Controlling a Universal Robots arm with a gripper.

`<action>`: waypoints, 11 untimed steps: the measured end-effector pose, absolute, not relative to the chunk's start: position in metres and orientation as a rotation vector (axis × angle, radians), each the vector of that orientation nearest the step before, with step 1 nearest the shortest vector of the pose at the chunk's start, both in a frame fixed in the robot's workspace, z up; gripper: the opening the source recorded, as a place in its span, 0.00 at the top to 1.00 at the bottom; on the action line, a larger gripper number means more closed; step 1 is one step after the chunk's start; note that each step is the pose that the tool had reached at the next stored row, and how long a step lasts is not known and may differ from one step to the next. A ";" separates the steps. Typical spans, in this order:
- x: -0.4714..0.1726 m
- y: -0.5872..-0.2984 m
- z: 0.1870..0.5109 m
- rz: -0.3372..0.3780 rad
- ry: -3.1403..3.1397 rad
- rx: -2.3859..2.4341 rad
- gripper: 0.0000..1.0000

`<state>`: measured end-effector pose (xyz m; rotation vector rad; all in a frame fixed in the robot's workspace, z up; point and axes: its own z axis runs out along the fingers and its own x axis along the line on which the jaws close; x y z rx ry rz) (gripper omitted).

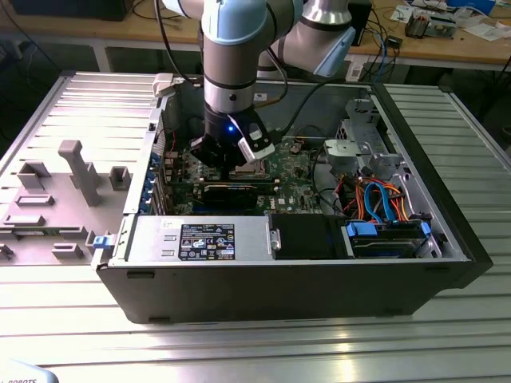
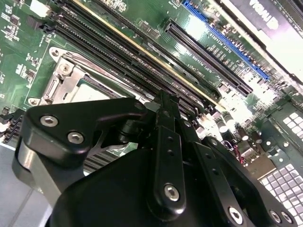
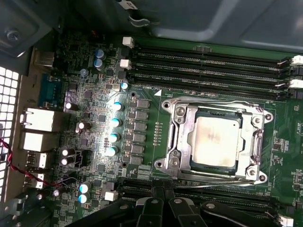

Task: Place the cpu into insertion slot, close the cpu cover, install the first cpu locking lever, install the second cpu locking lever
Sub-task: 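Install the second cpu locking lever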

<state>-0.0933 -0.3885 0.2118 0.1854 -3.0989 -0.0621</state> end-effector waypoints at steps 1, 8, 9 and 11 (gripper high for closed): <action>-0.093 -0.389 0.212 -0.062 -3.099 0.185 0.89; -0.094 -0.389 0.212 -0.078 -3.099 0.186 0.89; -0.095 -0.389 0.211 -0.089 -3.099 0.186 0.89; -0.094 -0.388 0.211 -0.102 -3.100 0.186 0.89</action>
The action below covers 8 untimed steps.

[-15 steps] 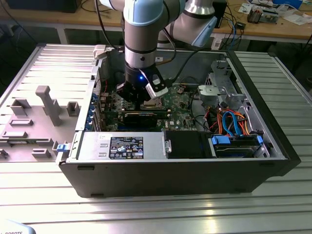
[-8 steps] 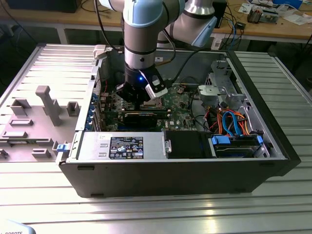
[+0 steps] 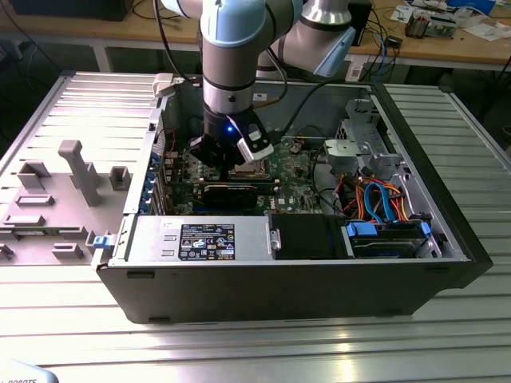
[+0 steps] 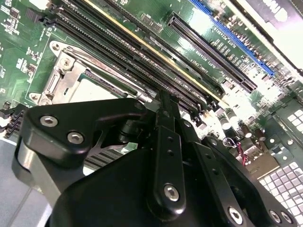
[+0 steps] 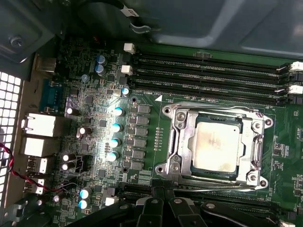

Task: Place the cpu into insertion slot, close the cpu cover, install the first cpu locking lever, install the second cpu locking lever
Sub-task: 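Install the second cpu locking lever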

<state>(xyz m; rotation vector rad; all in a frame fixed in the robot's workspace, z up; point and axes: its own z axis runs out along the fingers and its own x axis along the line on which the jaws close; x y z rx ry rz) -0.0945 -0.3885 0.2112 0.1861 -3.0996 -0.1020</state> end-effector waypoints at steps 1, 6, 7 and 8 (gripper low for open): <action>-0.095 -0.388 0.211 -0.103 -3.100 0.186 0.89; -0.095 -0.389 0.210 -0.111 -3.099 0.186 0.89; -0.095 -0.389 0.209 -0.116 -3.099 0.187 0.89; -0.095 -0.389 0.209 -0.119 -3.100 0.187 0.89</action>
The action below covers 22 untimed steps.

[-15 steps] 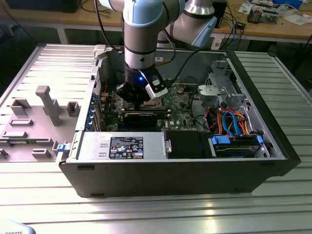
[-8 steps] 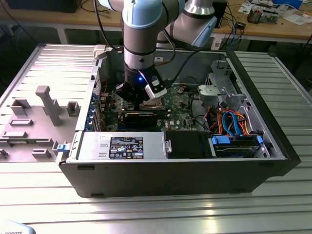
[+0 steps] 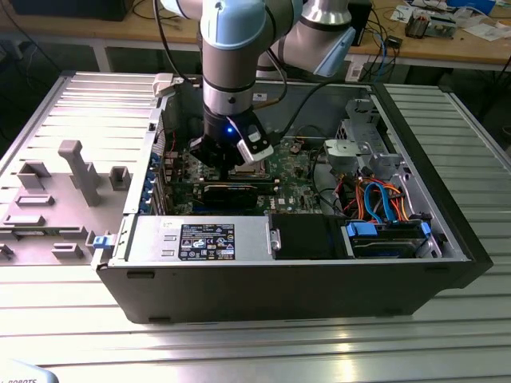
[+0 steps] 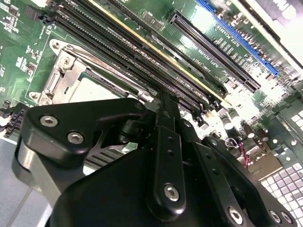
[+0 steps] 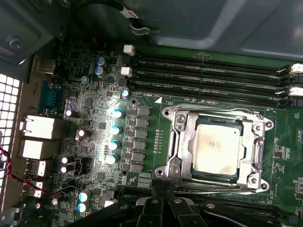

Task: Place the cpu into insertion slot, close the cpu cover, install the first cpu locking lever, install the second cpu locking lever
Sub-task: 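Install the second cpu locking lever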

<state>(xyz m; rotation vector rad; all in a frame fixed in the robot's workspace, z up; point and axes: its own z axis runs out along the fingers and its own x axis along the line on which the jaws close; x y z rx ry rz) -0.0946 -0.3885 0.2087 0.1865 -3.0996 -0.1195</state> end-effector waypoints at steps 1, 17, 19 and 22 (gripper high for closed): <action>-0.095 -0.389 0.208 -0.121 -3.100 0.187 0.89; -0.096 -0.389 0.204 -0.183 -3.099 0.188 0.89; -0.096 -0.389 0.204 -0.184 -3.099 0.188 0.89; -0.096 -0.389 0.203 -0.188 -3.098 0.188 0.89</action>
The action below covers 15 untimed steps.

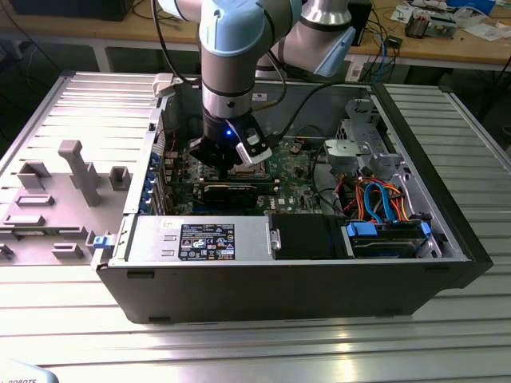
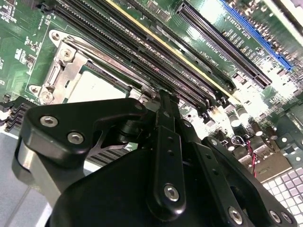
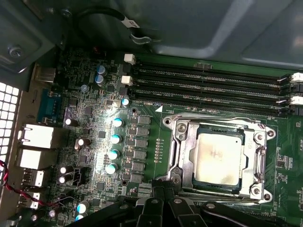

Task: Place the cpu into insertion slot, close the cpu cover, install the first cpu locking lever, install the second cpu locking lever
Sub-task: 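Install the second cpu locking lever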

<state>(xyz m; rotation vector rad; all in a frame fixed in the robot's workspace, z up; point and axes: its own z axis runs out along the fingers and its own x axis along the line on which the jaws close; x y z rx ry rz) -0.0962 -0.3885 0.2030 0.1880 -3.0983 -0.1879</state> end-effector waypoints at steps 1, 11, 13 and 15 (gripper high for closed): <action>-0.096 -0.388 0.202 -0.193 -3.099 0.188 0.89; -0.096 -0.389 0.207 -0.202 -3.098 0.188 0.89; -0.096 -0.389 0.213 -0.202 -3.098 0.189 0.89; -0.096 -0.389 0.217 -0.202 -3.098 0.188 0.89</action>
